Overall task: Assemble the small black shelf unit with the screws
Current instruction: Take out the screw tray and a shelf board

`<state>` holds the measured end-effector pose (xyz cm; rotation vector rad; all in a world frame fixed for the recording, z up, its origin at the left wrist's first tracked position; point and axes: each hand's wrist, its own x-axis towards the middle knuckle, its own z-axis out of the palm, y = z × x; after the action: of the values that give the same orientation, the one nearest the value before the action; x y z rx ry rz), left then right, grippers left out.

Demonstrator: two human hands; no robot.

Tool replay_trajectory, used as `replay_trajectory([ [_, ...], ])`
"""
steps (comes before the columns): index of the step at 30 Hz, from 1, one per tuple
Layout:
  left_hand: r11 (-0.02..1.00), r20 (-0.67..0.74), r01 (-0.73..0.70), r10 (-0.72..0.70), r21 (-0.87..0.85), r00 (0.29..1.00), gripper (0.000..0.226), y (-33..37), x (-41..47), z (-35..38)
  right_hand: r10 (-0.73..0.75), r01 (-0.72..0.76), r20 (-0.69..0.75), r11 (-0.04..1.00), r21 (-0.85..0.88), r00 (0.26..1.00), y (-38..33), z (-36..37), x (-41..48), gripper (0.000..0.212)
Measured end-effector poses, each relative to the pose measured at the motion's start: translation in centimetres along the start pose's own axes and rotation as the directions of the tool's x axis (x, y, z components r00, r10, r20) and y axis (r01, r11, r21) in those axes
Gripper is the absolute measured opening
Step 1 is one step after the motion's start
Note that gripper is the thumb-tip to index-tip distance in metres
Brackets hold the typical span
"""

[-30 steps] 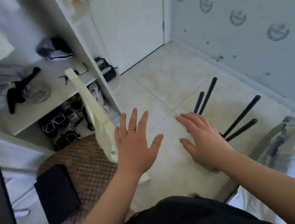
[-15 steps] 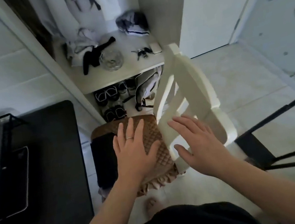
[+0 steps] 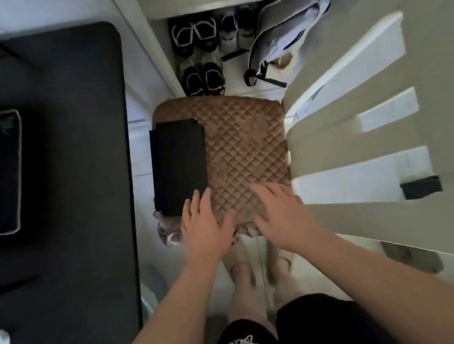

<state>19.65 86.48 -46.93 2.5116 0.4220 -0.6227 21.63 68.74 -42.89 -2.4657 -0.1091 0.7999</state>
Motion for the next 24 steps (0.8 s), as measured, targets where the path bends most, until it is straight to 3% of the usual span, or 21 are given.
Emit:
replay_trajectory([
  [6,0.982,-0.155,0.167,-0.179,-0.085,0.972,0.073,-4.7,5.7,5.2,0.024,-0.035,0.145,0.996,0.079,0.989,1.2,7.2,7.3,0.063],
  [9,0.956,-0.258,0.248,-0.282,-0.156,0.924,0.076,-7.3,9.1,6.4,-0.006,-0.02,0.187,0.99,0.136,0.982,1.5,10.3,10.7,0.063],
  [13,0.908,-0.349,0.319,-0.401,-0.27,0.847,0.08,-10.1,13.0,6.4,0.058,-0.12,0.214,0.95,0.289,0.975,1.2,13.3,15.2,0.072],
  [17,0.847,-0.313,0.361,-0.491,-0.391,0.813,0.081,-12.1,15.2,5.9,0.063,-0.185,0.303,0.899,0.397,0.951,0.5,15.6,18.3,0.076],
  [24,0.798,-0.216,0.388,-0.526,-0.461,0.823,0.06,-12.5,16.0,4.9,0.09,-0.335,0.38,0.682,0.651,0.921,0.5,16.6,20.2,0.07],
])
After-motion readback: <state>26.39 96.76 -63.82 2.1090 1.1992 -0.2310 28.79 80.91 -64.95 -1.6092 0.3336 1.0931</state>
